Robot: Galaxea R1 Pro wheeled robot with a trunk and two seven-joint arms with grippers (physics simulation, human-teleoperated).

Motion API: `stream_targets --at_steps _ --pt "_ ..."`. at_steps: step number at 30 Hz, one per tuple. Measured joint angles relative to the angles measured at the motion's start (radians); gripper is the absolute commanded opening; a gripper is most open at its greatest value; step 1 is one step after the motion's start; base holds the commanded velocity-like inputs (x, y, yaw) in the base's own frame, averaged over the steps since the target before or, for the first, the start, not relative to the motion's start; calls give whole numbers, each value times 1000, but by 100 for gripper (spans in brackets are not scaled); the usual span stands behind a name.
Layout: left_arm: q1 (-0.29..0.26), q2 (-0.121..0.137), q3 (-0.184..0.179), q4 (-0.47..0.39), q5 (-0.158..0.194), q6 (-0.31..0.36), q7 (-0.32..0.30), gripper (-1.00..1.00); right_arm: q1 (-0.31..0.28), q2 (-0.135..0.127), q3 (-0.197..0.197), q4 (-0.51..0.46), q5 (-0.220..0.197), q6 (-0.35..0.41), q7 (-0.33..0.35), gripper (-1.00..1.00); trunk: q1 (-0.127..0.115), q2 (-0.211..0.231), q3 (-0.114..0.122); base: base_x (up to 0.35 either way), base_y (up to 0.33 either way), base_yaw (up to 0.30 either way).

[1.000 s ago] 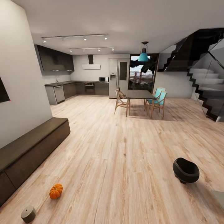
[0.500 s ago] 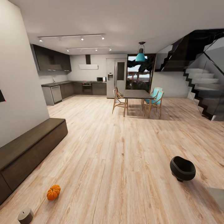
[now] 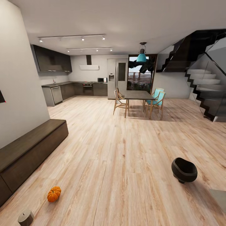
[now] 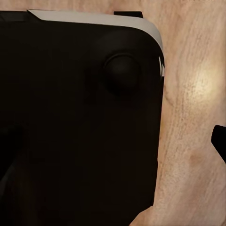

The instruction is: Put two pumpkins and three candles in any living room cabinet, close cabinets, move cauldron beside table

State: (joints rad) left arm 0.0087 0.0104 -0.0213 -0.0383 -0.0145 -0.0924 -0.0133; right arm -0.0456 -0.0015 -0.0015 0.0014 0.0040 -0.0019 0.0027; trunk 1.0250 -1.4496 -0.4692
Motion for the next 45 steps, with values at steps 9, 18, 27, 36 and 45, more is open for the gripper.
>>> stream_targets --at_steps 9,18,27,36,45 --pt "0 -1 -2 0 -3 5 -3 100 0 0 0 0 -1 1 0 100 0 0 0 18 0 -77" --pt "0 0 -4 0 -7 5 -3 100 0 0 0 0 -2 0 0 100 -1 0 -4 264 0 -244" --pt "0 0 -6 0 -9 4 -3 100 0 0 0 0 -2 -1 0 100 -1 0 -5 339 0 -51" --pt "0 0 -6 0 -10 0 -2 100 0 0 0 0 -1 -1 0 100 -1 0 -5 343 0 -57" --pt "0 0 -6 0 -11 0 -2 100 0 0 0 0 -1 0 1 100 -1 0 -5 343 2 -266"
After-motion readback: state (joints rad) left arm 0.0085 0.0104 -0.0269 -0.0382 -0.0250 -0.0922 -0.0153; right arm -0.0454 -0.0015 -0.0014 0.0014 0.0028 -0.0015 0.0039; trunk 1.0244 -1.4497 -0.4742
